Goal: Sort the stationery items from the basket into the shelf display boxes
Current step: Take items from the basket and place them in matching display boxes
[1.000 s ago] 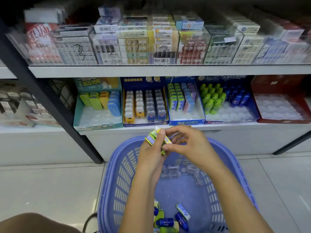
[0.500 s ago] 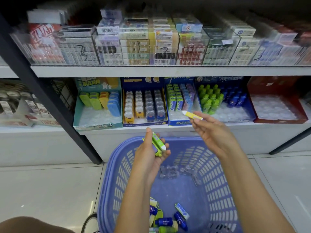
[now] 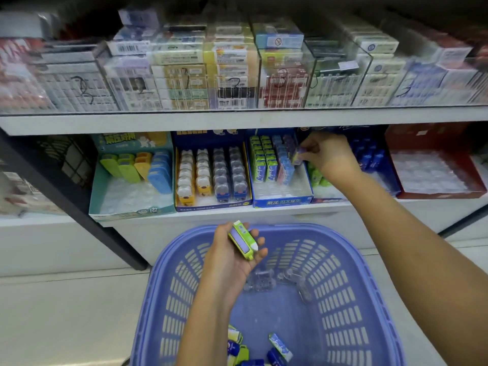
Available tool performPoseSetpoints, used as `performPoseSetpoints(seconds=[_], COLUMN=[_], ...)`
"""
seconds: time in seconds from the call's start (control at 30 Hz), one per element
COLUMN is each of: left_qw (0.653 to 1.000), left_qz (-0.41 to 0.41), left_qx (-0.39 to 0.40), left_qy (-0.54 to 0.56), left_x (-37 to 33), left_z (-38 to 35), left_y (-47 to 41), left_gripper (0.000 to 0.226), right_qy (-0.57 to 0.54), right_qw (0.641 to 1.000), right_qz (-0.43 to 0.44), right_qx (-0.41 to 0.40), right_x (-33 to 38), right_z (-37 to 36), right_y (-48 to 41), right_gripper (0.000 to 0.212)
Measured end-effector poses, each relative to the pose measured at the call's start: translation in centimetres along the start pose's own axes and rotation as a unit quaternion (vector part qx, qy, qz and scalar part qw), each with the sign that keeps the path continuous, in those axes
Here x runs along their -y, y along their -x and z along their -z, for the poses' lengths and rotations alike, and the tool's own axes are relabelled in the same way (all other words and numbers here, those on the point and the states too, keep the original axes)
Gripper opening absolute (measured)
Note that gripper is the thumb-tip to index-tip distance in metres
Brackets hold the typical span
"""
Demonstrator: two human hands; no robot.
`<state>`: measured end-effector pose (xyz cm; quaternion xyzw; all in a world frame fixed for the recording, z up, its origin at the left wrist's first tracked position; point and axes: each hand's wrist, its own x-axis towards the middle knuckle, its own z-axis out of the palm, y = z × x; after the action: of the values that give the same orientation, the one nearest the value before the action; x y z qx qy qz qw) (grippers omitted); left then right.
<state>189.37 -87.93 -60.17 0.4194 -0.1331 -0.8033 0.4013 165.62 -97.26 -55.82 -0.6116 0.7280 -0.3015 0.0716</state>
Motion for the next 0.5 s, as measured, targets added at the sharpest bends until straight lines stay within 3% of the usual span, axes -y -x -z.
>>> performPoseSetpoints(seconds=[0.23, 0.5], left_qw=[1.0, 1.0], left_qz=[0.007, 0.006], left_qx=[0.0, 0.017], left_qy=[0.006, 0.012], left_x=[0.1, 0.3], left_z=[0.3, 0.6], left_y=[-0.7, -0.8], left_gripper=[0.034, 0.033], right_qy=[0.025, 0.065], right_qw=[0.992, 0.989], right_qz=[-0.021, 0.002], right_qx=[0.119, 0.134], right_x=[-0.2, -0.4], right_z=[1.0, 0.2], right_y=[-2.8, -2.9], right_gripper=[0.017, 0.024])
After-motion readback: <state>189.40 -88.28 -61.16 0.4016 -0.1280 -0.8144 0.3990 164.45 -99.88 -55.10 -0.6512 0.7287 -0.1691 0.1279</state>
